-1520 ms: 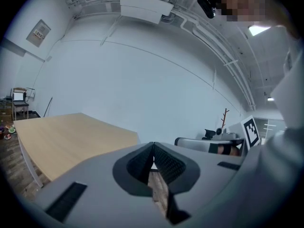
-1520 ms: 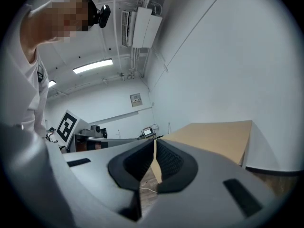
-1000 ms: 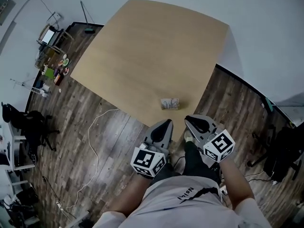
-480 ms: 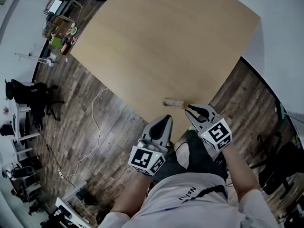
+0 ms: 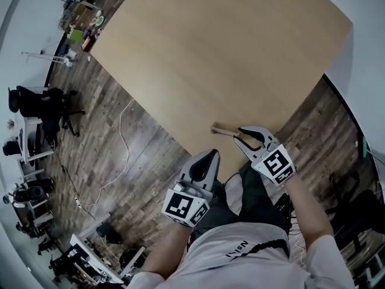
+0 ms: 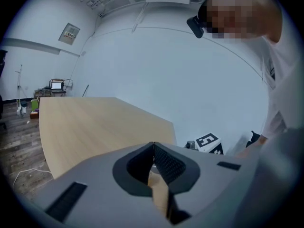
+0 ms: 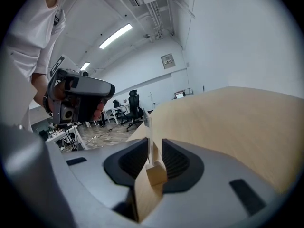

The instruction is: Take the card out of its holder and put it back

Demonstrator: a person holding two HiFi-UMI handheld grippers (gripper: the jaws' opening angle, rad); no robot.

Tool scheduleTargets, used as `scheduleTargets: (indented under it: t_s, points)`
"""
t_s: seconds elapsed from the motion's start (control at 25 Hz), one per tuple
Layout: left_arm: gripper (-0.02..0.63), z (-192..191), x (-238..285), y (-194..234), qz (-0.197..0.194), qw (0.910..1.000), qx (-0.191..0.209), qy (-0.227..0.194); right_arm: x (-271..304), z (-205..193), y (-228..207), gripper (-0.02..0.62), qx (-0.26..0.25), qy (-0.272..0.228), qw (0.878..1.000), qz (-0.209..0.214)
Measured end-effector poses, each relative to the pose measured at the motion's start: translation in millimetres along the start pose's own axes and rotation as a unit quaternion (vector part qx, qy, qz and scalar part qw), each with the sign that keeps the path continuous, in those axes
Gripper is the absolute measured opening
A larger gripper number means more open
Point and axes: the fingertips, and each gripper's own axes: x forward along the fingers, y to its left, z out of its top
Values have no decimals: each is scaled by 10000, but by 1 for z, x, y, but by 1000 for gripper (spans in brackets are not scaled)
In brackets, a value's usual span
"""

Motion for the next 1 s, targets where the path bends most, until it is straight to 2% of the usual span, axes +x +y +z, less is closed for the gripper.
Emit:
scheduleTargets:
  t_s: [0.16,0.32,0.44,0.68,1.0]
  points:
    - [15,-6,2,5,71,9999,-30,76,8,1,2,88,-127,-59,9997,196]
    - [15,-8,1,8,149,9998,-48,121,7,1,5,38,-247,-55,9990,357]
    - [15,-10,-2,9,163,9998,-47,127,7,4,9,33,-360,-49,9983,461]
    - [15,-8,-10,5,96,9999,-11,48,1,18,13,26,-538,-135,9974,457]
    - [15,9,-23,1,7,9999,83,-134,-18,67,17,26,-741,-364,9962,290]
